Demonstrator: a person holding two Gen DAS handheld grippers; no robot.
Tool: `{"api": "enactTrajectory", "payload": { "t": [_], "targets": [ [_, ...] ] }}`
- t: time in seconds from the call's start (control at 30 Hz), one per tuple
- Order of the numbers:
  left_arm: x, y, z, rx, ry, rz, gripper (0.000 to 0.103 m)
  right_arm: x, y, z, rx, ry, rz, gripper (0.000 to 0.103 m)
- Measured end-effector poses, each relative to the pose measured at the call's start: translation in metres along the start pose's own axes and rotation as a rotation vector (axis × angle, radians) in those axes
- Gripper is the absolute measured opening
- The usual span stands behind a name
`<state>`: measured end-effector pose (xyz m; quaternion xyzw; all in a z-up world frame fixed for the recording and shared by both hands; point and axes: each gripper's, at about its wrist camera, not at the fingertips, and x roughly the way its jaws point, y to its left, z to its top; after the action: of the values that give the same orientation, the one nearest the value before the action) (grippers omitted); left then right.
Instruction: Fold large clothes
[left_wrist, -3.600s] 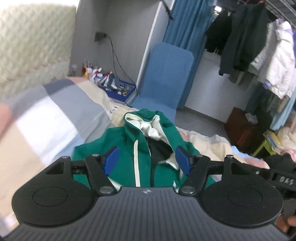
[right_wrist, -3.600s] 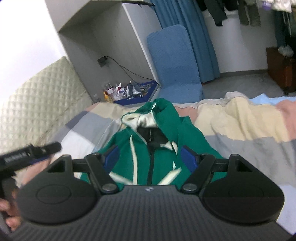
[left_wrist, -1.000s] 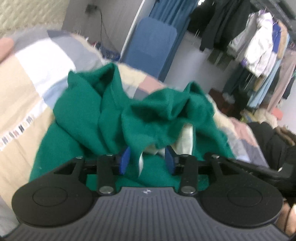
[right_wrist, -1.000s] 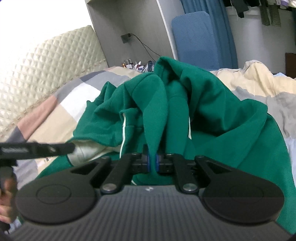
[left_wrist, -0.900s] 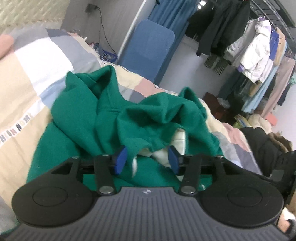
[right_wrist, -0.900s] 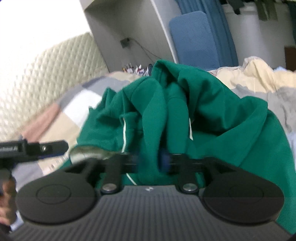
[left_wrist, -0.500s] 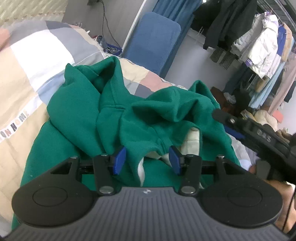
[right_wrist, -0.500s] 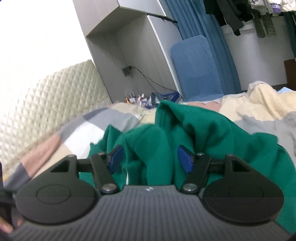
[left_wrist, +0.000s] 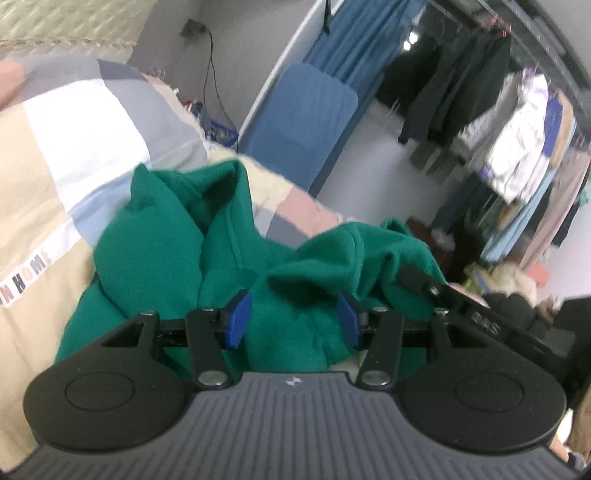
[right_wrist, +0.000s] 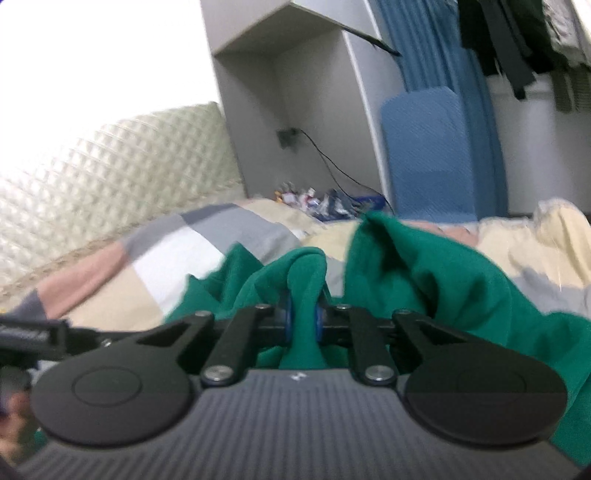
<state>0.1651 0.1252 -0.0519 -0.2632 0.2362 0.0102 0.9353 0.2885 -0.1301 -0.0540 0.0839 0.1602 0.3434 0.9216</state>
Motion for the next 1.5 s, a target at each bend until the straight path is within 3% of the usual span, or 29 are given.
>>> {"api": "enactTrajectory", "payload": {
  "t": [0.2,0.4,0.5,0.67,0.83,0.93,1.03,1.07,1.27,1.5],
  "targets": [
    [-0.022,0.012,0.011,-0.07,-0.076,-0.018,0.057,-0.048,0.023,0.015,-0.067,-0.067,0.088,0.013],
    [-0.05,0.011,0.018,-0.138,-0.125,-0.078,0.057,-0.105,0.046,0.003,-0.195,0.008,0.147,0.013],
    [-0.054,0.004,0.013,-0.145,-0.089,-0.13,0.057,-0.122,0.051,-0.012,-0.172,0.108,0.18,0.013],
    [-0.041,-0.022,-0.003,-0.037,0.008,-0.158,0.057,-0.122,0.074,-0.049,-0.297,0.325,0.127,0.013],
    [-0.021,-0.036,-0.032,0.026,0.137,-0.11,0.056,-0.116,0.074,-0.059,-0.308,0.432,0.06,0.015],
    [-0.017,-0.036,-0.046,0.05,0.198,-0.048,0.056,-0.124,0.064,-0.053,-0.238,0.429,0.056,0.02],
    [-0.013,-0.035,-0.056,0.069,0.245,0.015,0.055,-0.137,0.051,-0.042,-0.151,0.398,0.064,0.049],
    [-0.012,-0.034,-0.058,0.07,0.261,0.03,0.053,-0.143,0.047,-0.04,-0.124,0.381,0.068,0.051],
    [-0.005,-0.027,-0.069,0.076,0.311,0.118,0.046,-0.159,0.024,-0.025,0.015,0.262,0.032,0.051],
    [0.003,-0.025,-0.07,0.083,0.322,0.138,0.045,-0.11,0.028,-0.047,-0.011,0.276,-0.07,0.051]
  ]
}}
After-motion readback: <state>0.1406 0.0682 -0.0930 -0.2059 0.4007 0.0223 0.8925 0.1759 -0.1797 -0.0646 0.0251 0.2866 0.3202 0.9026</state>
